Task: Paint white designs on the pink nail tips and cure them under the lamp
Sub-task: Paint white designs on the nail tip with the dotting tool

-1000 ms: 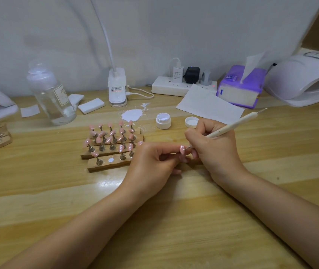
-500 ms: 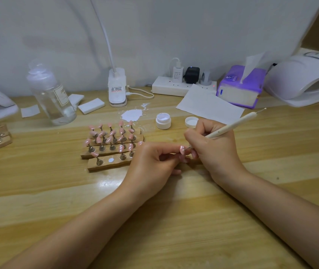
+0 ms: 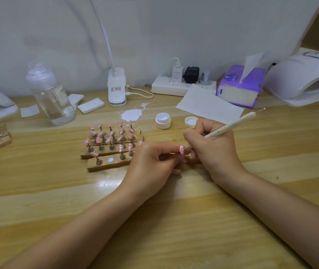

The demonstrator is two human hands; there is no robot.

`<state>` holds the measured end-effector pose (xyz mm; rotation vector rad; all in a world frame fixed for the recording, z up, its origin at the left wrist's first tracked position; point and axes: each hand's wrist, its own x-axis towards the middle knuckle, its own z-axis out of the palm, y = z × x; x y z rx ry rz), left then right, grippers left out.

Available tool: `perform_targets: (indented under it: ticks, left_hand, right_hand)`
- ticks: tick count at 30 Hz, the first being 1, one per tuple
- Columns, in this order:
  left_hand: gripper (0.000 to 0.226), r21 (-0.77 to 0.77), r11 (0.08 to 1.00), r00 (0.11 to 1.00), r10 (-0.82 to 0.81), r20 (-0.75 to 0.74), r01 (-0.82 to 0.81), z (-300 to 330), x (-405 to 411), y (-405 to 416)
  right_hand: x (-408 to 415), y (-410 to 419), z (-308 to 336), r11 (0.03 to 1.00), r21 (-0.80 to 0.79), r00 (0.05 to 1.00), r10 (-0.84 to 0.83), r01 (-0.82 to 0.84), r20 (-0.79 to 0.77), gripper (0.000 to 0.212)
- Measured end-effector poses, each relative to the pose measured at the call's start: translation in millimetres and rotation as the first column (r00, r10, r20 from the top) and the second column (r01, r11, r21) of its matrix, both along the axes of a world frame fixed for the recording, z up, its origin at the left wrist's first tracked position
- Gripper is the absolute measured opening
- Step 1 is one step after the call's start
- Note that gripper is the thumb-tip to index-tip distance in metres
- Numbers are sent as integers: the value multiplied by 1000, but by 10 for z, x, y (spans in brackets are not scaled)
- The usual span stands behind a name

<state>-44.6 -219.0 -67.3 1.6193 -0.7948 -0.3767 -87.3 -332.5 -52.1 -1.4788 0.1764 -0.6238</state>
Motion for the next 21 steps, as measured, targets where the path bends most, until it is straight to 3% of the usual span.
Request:
perform_targets:
  ticks: [15, 21]
  left_hand:
    - [34, -15, 1000, 999, 23, -21, -24, 28, -22, -4]
    - [36, -7, 1000, 1000, 15, -18, -15, 26, -14, -5]
  right_hand:
    - [30, -38, -16, 995, 100, 1000, -16, 13, 25, 40]
    - [22, -25, -30, 999, 38, 1000, 11, -11, 8, 37]
